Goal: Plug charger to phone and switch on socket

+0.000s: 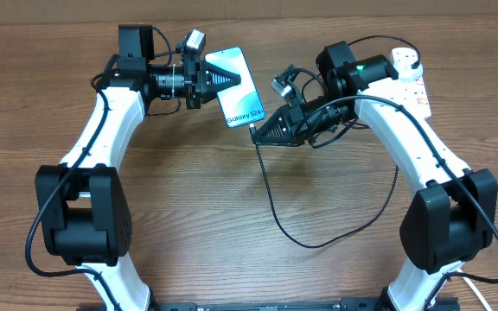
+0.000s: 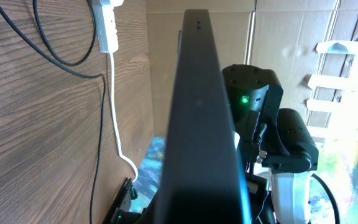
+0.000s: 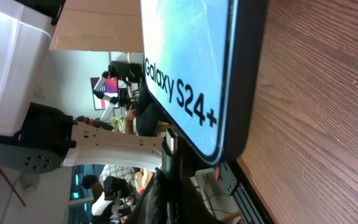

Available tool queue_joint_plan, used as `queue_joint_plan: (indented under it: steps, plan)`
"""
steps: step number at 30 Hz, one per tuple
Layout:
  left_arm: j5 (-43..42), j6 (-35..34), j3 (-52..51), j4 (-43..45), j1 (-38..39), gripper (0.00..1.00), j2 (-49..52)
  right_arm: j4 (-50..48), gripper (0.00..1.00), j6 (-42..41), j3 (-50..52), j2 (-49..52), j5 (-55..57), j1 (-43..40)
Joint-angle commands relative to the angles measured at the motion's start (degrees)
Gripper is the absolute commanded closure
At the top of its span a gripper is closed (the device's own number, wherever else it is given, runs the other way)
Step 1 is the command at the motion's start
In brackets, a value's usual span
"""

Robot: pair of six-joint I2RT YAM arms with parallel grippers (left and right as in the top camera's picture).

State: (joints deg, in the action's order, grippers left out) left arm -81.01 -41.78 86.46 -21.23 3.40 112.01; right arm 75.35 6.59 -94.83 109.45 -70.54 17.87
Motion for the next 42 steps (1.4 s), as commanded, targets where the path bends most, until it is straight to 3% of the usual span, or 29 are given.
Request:
queue_joint_plan:
  steps: [1,42]
  plan:
    - [-2.45,1.05,0.26,0.28,0.48,0.96,0.04,-0.76,0.96,-0.42,-1.57,-2.08,-1.46,1.38]
    - [-3.1,1.05,0.28,0.26,0.37,0.96,0.04,-1.79,0.96,-1.29,-1.57,-2.08,0.2,0.07]
